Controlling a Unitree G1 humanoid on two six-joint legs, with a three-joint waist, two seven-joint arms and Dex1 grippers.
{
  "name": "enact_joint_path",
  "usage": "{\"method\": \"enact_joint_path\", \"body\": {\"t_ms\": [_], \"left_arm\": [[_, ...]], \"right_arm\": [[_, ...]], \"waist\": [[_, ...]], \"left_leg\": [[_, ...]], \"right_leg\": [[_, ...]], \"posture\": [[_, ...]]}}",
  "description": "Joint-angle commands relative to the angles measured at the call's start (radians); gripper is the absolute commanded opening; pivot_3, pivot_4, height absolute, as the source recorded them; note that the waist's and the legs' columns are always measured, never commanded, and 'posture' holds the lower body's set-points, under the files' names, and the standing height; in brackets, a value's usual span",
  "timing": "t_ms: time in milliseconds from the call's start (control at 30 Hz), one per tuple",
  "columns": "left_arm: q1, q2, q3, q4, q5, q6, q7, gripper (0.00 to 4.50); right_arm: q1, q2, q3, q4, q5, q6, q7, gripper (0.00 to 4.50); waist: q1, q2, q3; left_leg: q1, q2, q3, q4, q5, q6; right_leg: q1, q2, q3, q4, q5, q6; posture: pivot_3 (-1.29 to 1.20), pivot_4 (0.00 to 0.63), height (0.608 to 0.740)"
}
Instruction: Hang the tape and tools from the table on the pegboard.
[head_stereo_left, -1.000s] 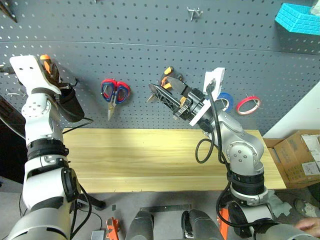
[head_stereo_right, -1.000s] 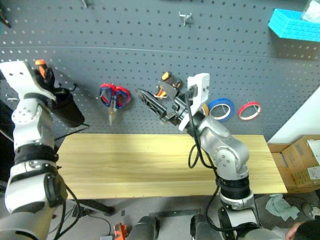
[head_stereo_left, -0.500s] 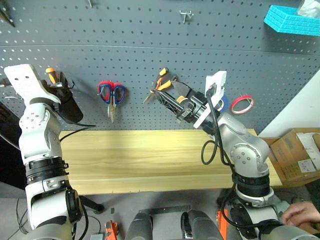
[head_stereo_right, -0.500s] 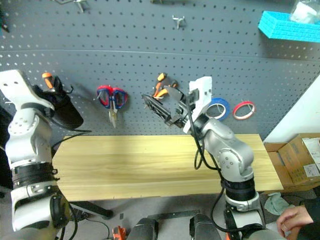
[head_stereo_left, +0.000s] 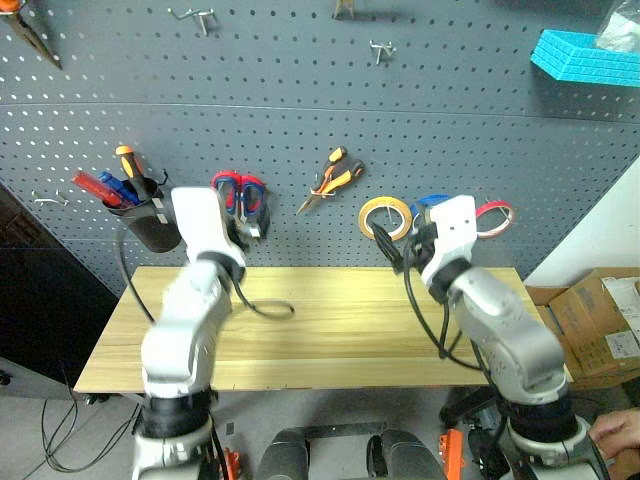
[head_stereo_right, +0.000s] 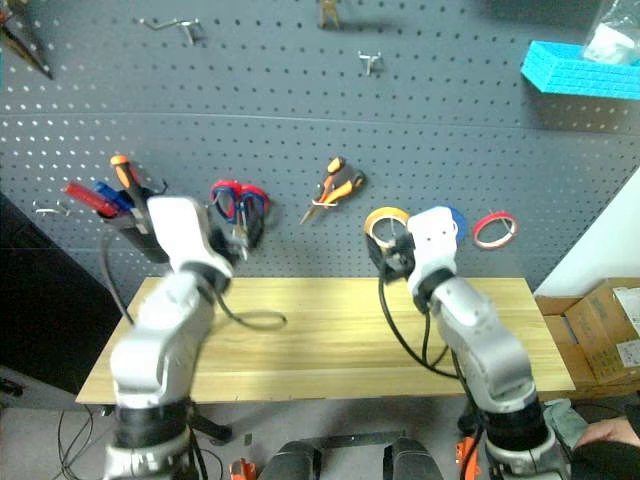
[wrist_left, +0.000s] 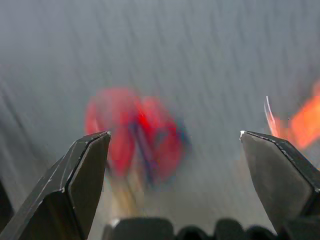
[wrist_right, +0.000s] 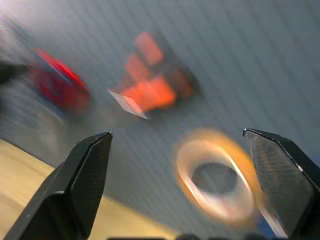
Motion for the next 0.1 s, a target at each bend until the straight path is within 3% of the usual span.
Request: {"method": "enact_joint_path", "body": {"t_ms": [33,100], "left_arm": [[0.096,-0.007,0.007,-0.006,0.015,-0.050,-0.023,4.46],[0.155,-0.015,0.008,0.035,0.021,-0.073,-0.035,4.46]], "right_arm": [[0.100,0.016,-0.019,0.006,-0.070,-0.055,-0.045,4.50],[0.176,0.023,-0.036,0.044,-0.096,-0.094,-0.055,4.50]], "waist": [[-0.002,0.001,-0.001],[-0.003,0.003,-0.004]], "left_leg": [[0.000,0.000,0.000,0.000,0.000,0.000],[0.001,0.001,-0.001,0.000,0.000,0.000]], "right_leg": [[0.000,0.000,0.000,0.001,0.000,-0.001],[0.000,0.001,-0.001,0.001,-0.003,-0.005]], "posture": [[0.13,0.051,0.740],[0.12,0.051,0.740]]}}
